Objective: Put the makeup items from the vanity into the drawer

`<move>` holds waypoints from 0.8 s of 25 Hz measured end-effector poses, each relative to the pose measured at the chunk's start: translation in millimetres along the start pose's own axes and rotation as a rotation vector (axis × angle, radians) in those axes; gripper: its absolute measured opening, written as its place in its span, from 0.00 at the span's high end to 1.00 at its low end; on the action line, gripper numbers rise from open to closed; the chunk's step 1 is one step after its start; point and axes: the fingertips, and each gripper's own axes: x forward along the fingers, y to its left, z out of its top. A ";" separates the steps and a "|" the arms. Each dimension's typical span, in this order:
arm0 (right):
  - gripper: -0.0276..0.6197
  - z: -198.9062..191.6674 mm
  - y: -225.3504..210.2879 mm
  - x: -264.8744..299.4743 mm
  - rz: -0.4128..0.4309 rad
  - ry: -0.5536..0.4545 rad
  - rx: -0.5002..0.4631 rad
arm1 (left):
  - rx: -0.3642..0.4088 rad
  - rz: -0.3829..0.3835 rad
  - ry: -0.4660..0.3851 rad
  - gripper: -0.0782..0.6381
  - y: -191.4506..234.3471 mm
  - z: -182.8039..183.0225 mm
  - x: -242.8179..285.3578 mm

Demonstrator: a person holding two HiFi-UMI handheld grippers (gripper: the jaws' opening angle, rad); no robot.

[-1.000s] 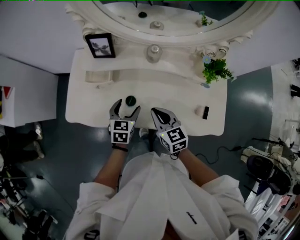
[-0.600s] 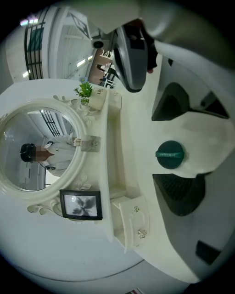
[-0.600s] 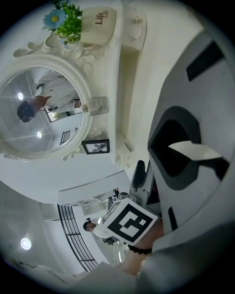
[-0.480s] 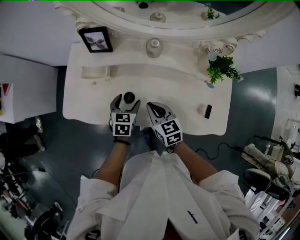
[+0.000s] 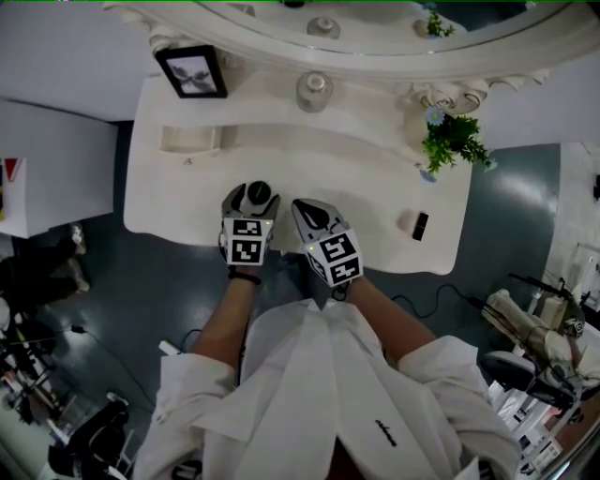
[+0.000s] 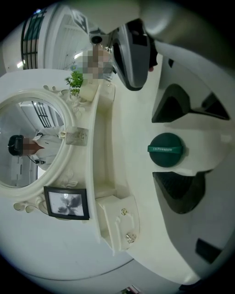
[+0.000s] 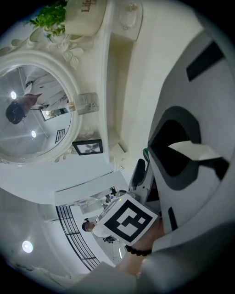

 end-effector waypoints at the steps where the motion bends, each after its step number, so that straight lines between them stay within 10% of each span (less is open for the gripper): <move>1: 0.93 -0.4 -1.3 1.2 0.001 0.003 0.001 | 0.003 0.003 0.003 0.40 0.3 -0.3 1.0; 20: 0.93 -3.4 -9.8 10.8 0.037 0.034 0.003 | 0.002 0.048 -0.003 0.52 3.0 1.1 9.6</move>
